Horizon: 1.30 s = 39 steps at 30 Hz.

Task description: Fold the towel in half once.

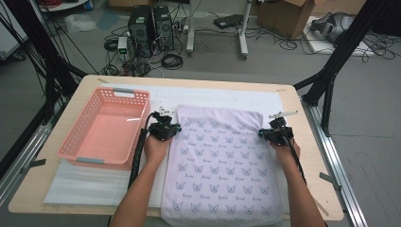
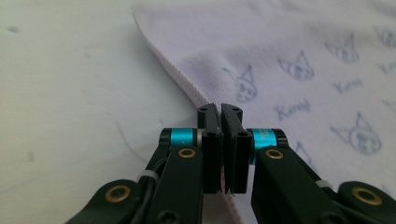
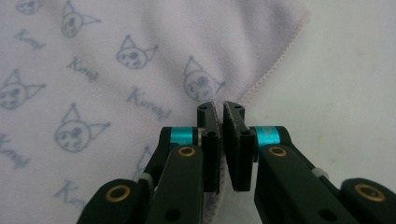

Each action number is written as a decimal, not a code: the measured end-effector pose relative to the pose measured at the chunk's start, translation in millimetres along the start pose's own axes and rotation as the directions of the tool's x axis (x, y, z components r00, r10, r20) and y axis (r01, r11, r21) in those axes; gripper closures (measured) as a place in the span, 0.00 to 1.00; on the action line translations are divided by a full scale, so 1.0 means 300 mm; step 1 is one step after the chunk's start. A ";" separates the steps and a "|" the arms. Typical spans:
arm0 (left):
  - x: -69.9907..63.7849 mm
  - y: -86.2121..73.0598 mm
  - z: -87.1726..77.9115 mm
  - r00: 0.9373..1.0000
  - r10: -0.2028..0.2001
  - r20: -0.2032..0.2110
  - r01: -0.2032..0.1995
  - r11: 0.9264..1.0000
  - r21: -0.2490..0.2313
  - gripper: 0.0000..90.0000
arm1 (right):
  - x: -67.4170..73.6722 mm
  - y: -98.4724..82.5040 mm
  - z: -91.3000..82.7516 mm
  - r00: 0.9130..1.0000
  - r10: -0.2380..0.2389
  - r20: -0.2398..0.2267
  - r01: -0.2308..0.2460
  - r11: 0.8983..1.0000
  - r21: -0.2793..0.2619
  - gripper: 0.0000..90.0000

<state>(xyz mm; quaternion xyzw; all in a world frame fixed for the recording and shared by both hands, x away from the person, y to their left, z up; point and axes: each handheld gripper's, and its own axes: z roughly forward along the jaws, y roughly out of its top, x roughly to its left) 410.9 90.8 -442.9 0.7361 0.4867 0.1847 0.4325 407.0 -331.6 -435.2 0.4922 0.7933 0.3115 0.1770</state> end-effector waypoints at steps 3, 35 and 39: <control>0.007 0.031 -0.012 0.999 -0.040 -0.009 0.040 0.998 -0.051 0.97 | -0.020 0.014 -0.006 1.000 0.000 0.010 0.001 0.999 -0.053 0.95; -0.088 -0.108 -0.296 0.982 0.037 0.185 -0.025 0.998 -0.062 0.96 | 0.071 -0.136 -0.278 0.991 -0.077 -0.112 0.054 0.980 -0.192 0.95; -0.097 -0.156 -0.320 0.980 0.032 0.196 -0.021 0.998 -0.060 0.96 | 0.086 -0.203 -0.292 0.989 -0.070 -0.128 0.045 0.981 -0.191 0.95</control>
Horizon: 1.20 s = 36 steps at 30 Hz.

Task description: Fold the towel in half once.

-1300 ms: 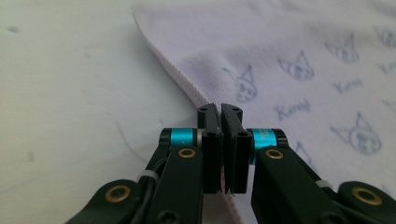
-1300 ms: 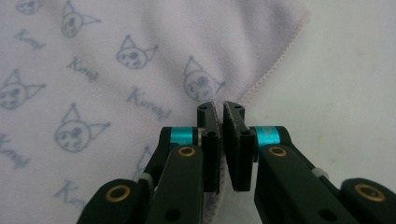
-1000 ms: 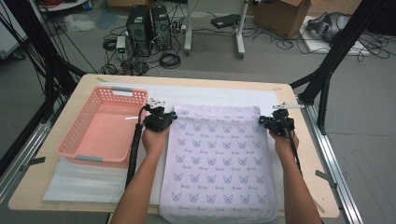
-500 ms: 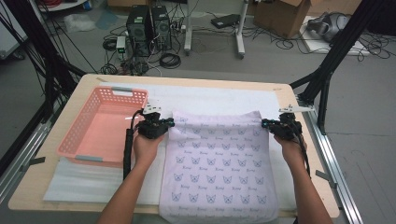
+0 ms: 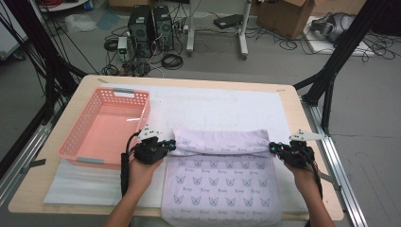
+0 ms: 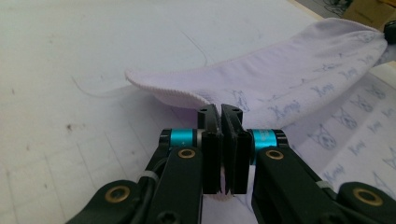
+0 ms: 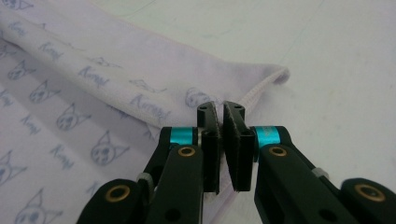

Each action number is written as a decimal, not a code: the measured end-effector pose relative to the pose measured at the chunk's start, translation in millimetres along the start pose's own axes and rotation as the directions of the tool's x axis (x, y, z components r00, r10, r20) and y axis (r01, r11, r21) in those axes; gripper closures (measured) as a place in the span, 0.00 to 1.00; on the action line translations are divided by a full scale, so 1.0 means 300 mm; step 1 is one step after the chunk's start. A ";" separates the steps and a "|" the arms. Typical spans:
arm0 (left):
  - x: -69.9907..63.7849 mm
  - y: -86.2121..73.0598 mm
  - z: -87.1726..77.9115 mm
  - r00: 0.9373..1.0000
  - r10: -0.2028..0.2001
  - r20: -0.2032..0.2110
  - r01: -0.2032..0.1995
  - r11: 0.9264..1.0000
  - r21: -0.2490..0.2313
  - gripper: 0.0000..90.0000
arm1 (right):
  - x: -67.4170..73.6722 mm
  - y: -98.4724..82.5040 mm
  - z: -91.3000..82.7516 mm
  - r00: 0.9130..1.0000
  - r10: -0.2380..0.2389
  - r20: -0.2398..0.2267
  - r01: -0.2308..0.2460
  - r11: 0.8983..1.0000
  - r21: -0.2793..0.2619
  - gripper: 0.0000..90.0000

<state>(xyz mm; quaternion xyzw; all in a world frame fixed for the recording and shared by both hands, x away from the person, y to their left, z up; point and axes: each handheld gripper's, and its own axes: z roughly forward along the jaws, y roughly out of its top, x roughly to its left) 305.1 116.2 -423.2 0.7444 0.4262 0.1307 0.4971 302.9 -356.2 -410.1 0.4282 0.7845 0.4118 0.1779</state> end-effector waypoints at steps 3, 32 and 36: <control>-0.009 -0.040 -0.002 1.000 0.008 0.004 -0.008 1.000 0.025 0.96 | 0.007 -0.045 -0.004 1.000 0.018 -0.011 -0.018 1.000 0.018 0.95; 0.087 0.050 0.217 0.995 0.021 -0.094 -0.005 0.987 0.159 0.56 | -0.074 0.092 0.156 0.983 0.141 0.116 -0.150 0.986 0.076 0.46; 0.091 0.048 0.212 0.990 0.044 -0.137 -0.022 0.987 0.161 0.75 | -0.071 0.092 0.208 0.985 0.135 0.112 -0.148 0.981 0.126 0.44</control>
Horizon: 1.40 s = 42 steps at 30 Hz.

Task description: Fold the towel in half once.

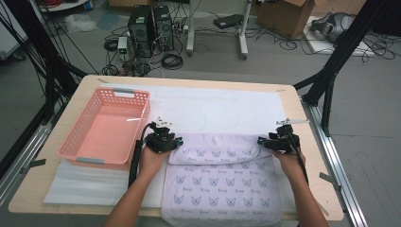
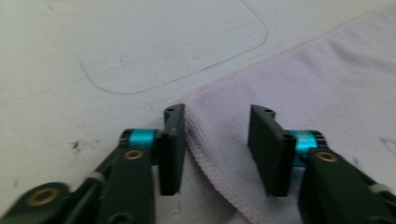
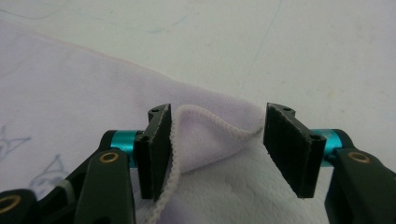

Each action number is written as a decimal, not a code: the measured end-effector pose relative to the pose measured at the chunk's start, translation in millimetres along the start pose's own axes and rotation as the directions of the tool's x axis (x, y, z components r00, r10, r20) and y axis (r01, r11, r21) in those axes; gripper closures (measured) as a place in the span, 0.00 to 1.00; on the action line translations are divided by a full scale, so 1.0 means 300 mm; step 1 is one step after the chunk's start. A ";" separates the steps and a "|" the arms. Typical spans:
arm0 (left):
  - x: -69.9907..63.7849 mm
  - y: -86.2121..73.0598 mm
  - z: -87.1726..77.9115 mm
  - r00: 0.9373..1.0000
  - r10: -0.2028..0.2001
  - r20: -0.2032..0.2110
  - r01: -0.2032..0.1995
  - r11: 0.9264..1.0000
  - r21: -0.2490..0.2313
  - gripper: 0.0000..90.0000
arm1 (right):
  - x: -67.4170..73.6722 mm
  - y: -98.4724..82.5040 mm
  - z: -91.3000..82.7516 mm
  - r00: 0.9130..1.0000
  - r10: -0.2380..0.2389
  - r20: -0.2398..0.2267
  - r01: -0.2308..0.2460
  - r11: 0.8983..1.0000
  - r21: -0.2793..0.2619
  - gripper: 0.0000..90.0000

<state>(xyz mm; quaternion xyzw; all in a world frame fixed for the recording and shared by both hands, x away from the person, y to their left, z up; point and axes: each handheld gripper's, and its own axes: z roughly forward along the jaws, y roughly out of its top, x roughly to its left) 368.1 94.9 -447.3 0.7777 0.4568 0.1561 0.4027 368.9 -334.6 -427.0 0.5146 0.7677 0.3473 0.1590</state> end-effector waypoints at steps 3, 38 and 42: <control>0.006 -0.003 0.000 1.000 -0.013 0.022 0.013 1.000 -0.006 0.91 | -0.009 0.001 0.022 0.999 0.033 0.028 -0.034 0.999 0.004 0.43; -0.077 -0.124 -0.302 0.977 -0.026 0.211 0.073 0.973 -0.218 0.96 | 0.094 -0.233 -0.306 0.987 -0.124 -0.106 0.101 0.975 -0.199 0.92; -0.097 -0.161 -0.356 0.974 -0.011 0.227 0.063 0.973 -0.223 0.96 | 0.136 -0.287 -0.345 0.982 -0.133 -0.131 0.106 0.975 -0.197 0.92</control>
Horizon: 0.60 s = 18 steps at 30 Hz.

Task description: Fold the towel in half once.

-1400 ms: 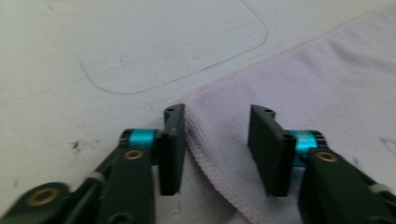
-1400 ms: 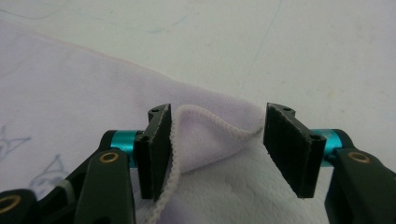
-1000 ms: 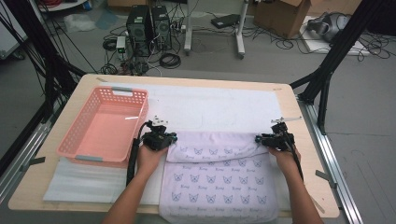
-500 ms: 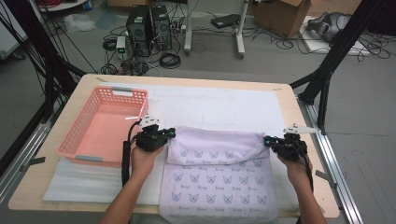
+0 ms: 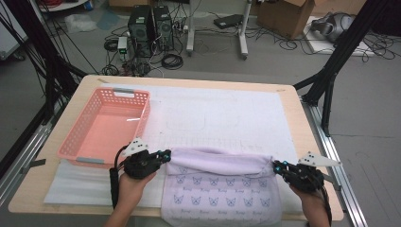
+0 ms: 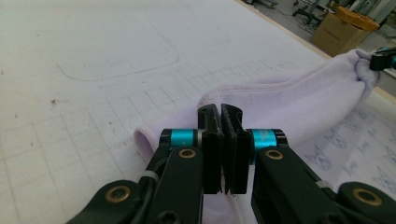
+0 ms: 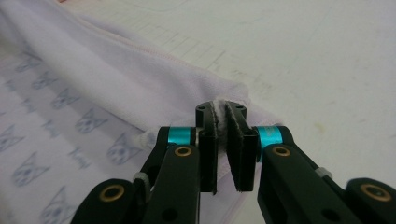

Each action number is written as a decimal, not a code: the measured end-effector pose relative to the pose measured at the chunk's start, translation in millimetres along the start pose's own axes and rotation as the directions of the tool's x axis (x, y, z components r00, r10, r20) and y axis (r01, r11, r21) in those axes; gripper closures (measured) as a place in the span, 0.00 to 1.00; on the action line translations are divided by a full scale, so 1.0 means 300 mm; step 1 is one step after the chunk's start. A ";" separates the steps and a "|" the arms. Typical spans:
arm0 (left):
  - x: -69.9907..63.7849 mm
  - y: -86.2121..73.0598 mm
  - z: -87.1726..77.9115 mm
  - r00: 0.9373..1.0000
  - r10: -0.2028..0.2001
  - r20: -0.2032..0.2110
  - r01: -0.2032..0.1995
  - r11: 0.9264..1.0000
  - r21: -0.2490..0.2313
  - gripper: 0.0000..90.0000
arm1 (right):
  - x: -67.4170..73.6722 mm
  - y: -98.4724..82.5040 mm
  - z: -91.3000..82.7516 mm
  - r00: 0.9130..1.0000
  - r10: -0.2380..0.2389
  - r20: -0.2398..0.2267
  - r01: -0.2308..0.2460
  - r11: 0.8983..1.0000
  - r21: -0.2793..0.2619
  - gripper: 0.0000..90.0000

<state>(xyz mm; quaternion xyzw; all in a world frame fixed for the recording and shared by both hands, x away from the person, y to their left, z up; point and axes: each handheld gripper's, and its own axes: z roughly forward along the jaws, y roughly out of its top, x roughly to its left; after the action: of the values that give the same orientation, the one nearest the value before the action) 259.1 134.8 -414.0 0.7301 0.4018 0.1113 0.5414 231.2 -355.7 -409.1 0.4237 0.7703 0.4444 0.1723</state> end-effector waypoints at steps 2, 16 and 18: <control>-0.015 -0.014 -0.017 1.000 0.004 0.014 -0.004 1.000 0.009 0.96 | 0.020 -0.022 -0.014 1.000 0.000 -0.007 0.000 1.000 0.006 0.92; -0.067 -0.080 -0.093 0.996 0.042 0.082 -0.043 0.999 0.019 0.96 | 0.074 -0.071 -0.105 0.998 -0.053 -0.033 0.054 0.998 0.019 0.86; -0.061 -0.081 -0.097 0.995 0.044 0.087 -0.046 0.999 0.024 0.95 | 0.074 -0.075 -0.116 0.998 -0.047 -0.029 0.048 0.999 0.024 0.83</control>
<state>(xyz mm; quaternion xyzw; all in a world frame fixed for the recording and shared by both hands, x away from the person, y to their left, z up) 218.3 144.4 -419.2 0.7500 0.3632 0.0866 0.5460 184.8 -362.2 -406.2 0.4010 0.7879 0.4367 0.1666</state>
